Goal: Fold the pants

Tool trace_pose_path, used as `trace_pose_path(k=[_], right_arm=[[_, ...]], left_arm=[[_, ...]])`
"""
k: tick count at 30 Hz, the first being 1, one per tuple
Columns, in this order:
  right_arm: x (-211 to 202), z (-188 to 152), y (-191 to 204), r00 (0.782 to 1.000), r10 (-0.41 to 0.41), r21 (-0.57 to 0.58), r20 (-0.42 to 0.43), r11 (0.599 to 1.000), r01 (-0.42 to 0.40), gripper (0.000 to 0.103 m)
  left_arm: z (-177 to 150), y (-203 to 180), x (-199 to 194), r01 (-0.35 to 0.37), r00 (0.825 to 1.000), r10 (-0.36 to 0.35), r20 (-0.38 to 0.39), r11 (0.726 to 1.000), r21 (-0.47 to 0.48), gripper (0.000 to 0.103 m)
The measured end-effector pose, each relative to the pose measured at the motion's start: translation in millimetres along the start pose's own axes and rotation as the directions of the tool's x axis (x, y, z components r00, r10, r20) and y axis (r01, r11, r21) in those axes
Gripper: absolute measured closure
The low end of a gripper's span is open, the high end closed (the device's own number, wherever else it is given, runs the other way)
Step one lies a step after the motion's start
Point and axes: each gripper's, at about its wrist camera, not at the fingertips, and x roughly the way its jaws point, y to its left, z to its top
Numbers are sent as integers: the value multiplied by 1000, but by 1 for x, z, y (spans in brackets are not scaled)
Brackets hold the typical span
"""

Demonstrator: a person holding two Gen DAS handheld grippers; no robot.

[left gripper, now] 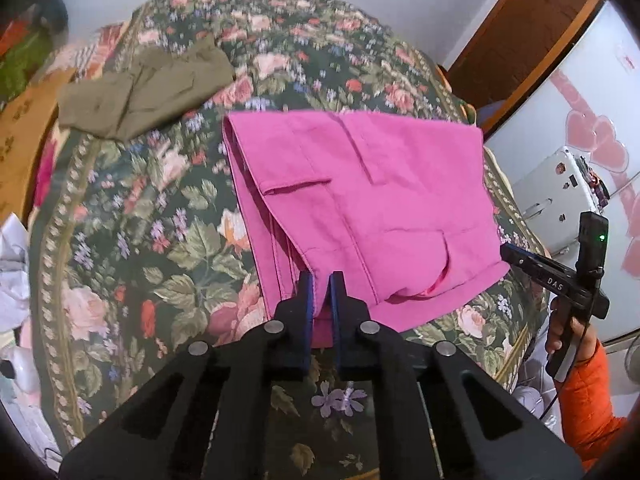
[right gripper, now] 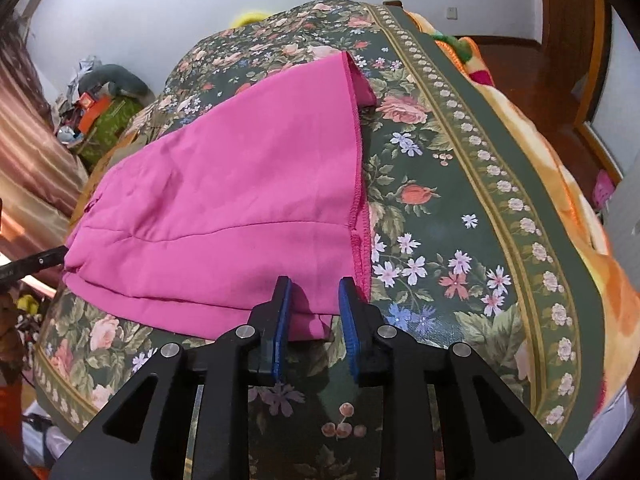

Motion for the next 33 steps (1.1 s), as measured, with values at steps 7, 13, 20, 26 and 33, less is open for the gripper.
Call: trace_pose_path(k=[7,13,20,26,33], right_arm=[[-1,-1,6,1000,-13,-51,-20,999,12,82],[-1,-2,6,1000,-16,-51,-25,999,15,82],[-2,-1,11,998,-48,-77,-41,996,45,82],[-14,13,18,996,-85,-125,-13,989,82,80],[-23,48,22,992,-87,-153,86,983,100,56]], left_arm=[[5,-8,-34,-11,998,9,56,999,40,95],[-15,1,-11,-62,998,62,-5,998,28,95],[-27,5,-1,-74,997,74,3,997,23,93],[-4,13,-17,-101,994,100,48,995,13,85],[45,30,-12,-144,984,146,99,989,-25,67]])
